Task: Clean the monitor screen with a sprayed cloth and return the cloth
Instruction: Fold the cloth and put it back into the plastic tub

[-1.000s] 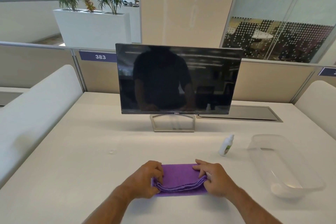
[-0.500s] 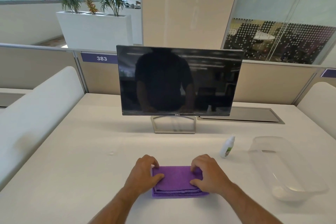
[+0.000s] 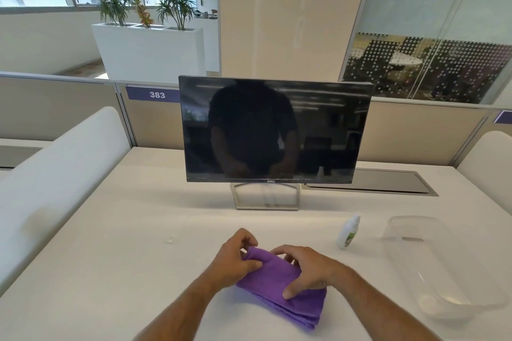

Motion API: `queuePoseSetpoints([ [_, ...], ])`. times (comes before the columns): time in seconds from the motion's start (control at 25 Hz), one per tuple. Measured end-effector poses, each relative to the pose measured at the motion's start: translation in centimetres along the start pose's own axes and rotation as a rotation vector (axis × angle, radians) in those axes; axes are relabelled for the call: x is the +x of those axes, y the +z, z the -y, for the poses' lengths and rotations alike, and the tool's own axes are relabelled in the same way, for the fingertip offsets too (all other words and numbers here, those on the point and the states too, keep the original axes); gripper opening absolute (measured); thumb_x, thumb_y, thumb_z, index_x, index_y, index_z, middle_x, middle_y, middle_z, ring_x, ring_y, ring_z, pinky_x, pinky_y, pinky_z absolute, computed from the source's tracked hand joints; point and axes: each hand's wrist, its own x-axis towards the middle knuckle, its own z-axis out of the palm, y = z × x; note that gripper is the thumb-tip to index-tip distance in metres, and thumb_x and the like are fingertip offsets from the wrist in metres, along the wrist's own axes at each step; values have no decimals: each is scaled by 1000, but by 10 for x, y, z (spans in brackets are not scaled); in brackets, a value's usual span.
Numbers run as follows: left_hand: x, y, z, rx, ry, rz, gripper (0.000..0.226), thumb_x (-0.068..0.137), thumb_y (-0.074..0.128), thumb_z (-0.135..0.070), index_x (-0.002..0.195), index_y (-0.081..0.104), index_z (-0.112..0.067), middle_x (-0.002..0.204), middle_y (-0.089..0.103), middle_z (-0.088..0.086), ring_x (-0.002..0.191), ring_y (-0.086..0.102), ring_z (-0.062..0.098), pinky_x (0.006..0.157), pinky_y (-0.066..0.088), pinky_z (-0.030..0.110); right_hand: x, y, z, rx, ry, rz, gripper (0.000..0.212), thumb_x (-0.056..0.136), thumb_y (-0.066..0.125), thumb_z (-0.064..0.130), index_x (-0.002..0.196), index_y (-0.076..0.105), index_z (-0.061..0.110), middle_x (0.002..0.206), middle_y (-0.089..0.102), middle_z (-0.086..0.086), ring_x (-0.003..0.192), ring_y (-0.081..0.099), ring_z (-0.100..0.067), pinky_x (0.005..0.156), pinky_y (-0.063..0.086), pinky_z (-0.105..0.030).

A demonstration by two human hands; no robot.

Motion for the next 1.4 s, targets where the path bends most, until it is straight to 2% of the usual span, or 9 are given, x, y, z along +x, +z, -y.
queuePoseSetpoints([
  [0.16,9,-6,-29,-214,30,-30,45,78,83,-18,113,58,-29,104,69,3,89,67,19,72,59,26,-6,2,0,499,-66,1,65,74,83,25,134,58,18,130,66,-12,118,64,-32,103,53,-51],
  [0.36,20,-4,-57,-472,-208,-65,84,59,81,-68,128,48,-33,120,62,-2,104,67,22,69,60,29,-24,-14,-3,796,-112,-135,62,73,85,27,129,61,20,120,71,-12,108,70,-32,91,59,-42],
  [0.52,24,25,-74,-797,-266,15,78,61,90,-54,125,56,-23,120,67,6,96,75,30,72,61,39,-41,-34,-13,918,-143,-277,58,75,83,22,129,60,18,117,72,-12,107,71,-34,85,59,-40],
  [0.64,27,54,-97,-862,-156,29,79,59,95,-29,127,57,-18,113,74,8,99,74,29,74,62,44,-58,-50,-23,954,-166,-346,58,76,82,19,130,59,17,117,72,-12,105,71,-36,82,59,-38],
  [0.76,31,81,-126,-798,-61,14,77,59,93,-22,128,57,-22,117,72,2,102,72,24,75,63,49,-79,-68,-41,960,-162,-421,57,76,81,17,128,59,16,116,73,-15,103,72,-37,81,60,-40],
  [0.92,42,120,-158,-597,39,123,72,75,86,-8,131,49,-35,120,62,-6,101,71,21,68,64,41,-112,-93,-76,911,-83,-512,57,75,85,15,126,60,15,113,74,-13,102,72,-35,80,61,-41],
  [1.08,61,169,-188,-532,6,179,74,78,82,-3,133,43,-35,123,56,-5,105,66,23,68,64,36,-149,-122,-115,820,47,-571,50,77,84,13,122,62,18,109,75,-10,101,73,-31,79,61,-42],
  [1.24,79,217,-208,-504,-17,237,73,78,80,-2,131,42,-35,117,56,-7,103,65,20,64,64,32,-180,-146,-152,698,194,-591,44,76,68,3,118,67,17,104,76,-12,96,74,-30,67,61,-38],
  [1.4,97,255,-223,-418,-65,263,72,77,81,-2,124,39,-36,116,56,-6,101,63,19,64,64,30,-196,-160,-181,546,328,-651,44,83,66,-5,113,58,25,95,73,-11,84,73,-24,65,59,-34],
])
